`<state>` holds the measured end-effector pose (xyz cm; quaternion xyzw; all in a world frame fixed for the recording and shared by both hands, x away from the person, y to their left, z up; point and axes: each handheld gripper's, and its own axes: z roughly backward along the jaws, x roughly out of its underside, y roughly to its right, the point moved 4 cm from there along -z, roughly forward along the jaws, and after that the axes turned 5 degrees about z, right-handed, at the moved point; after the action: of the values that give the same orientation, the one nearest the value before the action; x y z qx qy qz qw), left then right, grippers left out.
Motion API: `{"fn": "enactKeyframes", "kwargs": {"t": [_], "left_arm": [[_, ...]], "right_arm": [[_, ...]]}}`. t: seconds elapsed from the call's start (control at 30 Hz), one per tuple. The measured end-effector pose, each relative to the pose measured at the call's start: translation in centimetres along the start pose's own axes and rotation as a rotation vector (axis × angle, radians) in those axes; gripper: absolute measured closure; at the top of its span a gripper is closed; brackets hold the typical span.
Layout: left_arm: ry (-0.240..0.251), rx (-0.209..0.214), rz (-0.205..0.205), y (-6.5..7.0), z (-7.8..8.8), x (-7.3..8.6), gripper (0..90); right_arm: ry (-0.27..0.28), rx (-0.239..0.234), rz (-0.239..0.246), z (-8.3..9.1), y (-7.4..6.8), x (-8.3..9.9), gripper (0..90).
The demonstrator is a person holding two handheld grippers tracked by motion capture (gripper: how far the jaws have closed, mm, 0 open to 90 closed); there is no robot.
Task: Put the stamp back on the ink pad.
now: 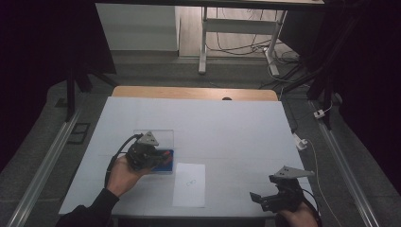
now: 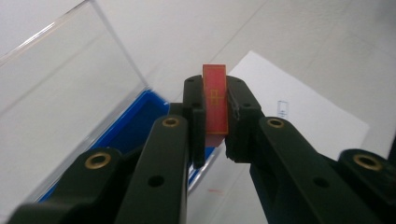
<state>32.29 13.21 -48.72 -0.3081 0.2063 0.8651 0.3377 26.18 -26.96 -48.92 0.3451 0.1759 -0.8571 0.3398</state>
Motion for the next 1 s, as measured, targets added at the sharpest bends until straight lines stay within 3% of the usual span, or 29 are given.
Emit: {"fn": "enactKeyframes", "kwargs": {"t": [0.4,1.0], "left_arm": [[-0.019,-0.044,0.049,-2.6,0.0,1.0,80.1],[-0.071,-0.098,0.099,-4.5,-0.9,2.4,79.9]], "right_arm": [[-0.001,0.001,-0.001,0.0,0.0,0.0,0.0],[0.000,-0.002,0.000,0.0,0.0,0.0,0.0]]}}
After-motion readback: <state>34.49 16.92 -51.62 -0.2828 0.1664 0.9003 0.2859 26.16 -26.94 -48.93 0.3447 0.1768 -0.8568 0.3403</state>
